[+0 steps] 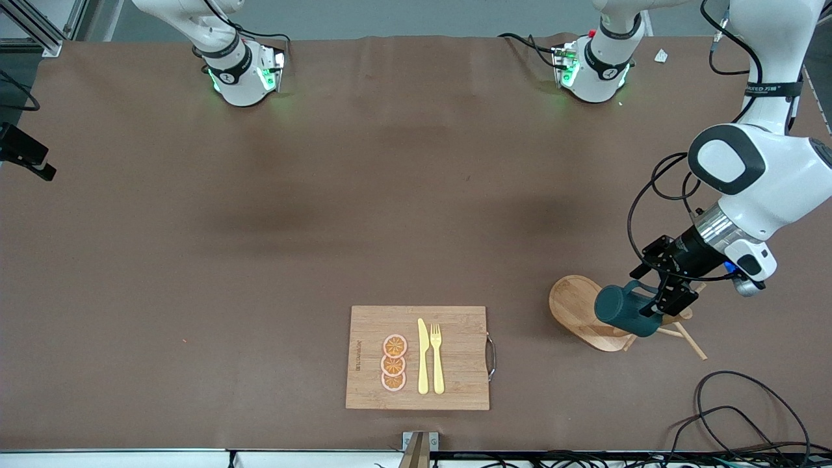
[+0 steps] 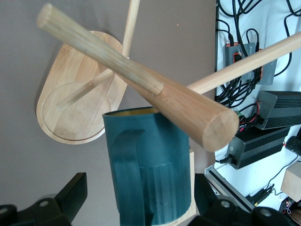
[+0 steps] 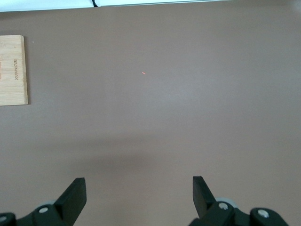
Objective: Transfer cup from left to right arm and place
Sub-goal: 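Reach the left gripper to the teal mug on the wooden stand, then close the left gripper on the teal mug and lift it off the peg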
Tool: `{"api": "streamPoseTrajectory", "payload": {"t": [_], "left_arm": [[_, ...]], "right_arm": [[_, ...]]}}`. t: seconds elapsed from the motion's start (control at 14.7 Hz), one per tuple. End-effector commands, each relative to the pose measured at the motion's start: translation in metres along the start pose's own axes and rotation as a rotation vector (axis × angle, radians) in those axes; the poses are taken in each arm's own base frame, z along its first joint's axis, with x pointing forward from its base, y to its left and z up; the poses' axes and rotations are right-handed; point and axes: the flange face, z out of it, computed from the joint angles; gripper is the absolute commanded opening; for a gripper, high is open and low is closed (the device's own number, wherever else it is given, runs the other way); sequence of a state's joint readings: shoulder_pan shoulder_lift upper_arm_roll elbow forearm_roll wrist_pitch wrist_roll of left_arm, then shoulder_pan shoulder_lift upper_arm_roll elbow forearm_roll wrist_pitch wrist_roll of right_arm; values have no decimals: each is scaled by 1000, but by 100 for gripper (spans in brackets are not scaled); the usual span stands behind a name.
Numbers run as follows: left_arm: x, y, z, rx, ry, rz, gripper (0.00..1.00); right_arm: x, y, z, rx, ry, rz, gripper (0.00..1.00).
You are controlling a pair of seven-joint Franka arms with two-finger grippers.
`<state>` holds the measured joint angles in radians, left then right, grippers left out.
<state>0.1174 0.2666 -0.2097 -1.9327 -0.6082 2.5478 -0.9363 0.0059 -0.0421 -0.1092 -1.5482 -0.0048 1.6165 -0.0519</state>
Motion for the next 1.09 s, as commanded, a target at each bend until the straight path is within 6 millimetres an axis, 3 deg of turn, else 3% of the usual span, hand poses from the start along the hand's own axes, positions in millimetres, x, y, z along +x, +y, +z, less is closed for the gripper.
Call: {"api": "streamPoseTrajectory", "payload": {"t": [0.0, 0.68, 0.82, 1.02], "left_arm": [[-5, 8, 3, -25, -13, -19, 100], [-1, 6, 23, -57, -40, -88, 99], [-1, 5, 26, -53, -43, -88, 93], [2, 12, 25, -65, -48, -104, 67]], "right_arm": [[2, 2, -3, 15, 4, -9, 100], [3, 2, 0, 16, 0, -11, 100], [3, 2, 0, 16, 0, -9, 100], [3, 3, 0, 16, -2, -8, 100]]}}
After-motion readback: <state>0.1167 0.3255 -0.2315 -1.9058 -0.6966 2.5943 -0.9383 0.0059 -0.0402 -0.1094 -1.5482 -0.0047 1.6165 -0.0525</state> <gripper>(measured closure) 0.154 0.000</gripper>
